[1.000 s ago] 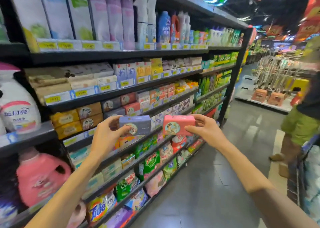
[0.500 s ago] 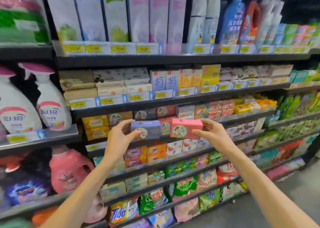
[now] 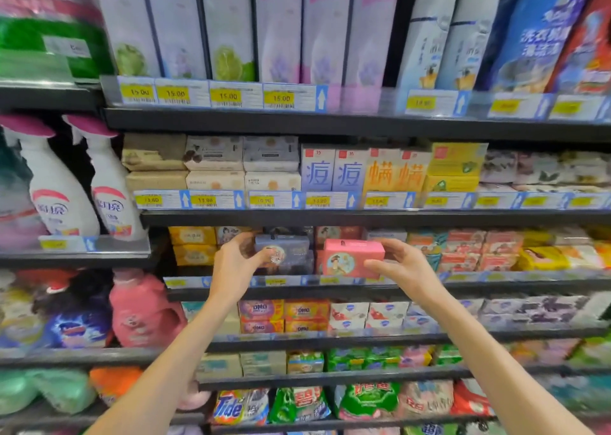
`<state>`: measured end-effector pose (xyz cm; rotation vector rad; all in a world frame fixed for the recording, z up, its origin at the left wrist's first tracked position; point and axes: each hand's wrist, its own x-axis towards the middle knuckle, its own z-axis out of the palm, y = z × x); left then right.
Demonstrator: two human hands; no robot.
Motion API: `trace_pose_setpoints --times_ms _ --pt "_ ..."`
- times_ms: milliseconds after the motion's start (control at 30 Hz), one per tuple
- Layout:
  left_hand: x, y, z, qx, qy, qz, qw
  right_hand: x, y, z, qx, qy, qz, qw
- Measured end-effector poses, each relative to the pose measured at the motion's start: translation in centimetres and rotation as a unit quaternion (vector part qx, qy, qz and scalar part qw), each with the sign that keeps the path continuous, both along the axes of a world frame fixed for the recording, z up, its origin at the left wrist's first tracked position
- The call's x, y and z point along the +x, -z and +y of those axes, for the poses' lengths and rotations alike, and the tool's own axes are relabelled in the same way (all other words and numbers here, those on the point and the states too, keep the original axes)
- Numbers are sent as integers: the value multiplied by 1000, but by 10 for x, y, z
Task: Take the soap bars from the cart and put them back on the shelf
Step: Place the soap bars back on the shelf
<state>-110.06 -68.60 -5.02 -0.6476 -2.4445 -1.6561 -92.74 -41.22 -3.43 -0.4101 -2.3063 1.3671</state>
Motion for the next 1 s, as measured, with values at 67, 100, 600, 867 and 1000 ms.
trace_pose_setpoints --times_ms 67,100,600,867,1000 --pt "-6 1 8 2 -3 -6 1000 -5 1 3 3 5 -7 1000" --pt "-10 2 11 3 -4 -9 1000 -8 1 4 6 6 -10 1000" --pt "-24 23 29 -1 -45 63 997 -36 14 4 31 34 10 999" --pt "-24 27 34 -23 -89 68 993 -49 26 1 80 88 3 993" --pt "-25 28 34 -27 -88 66 994 -54 30 -5 118 114 5 986"
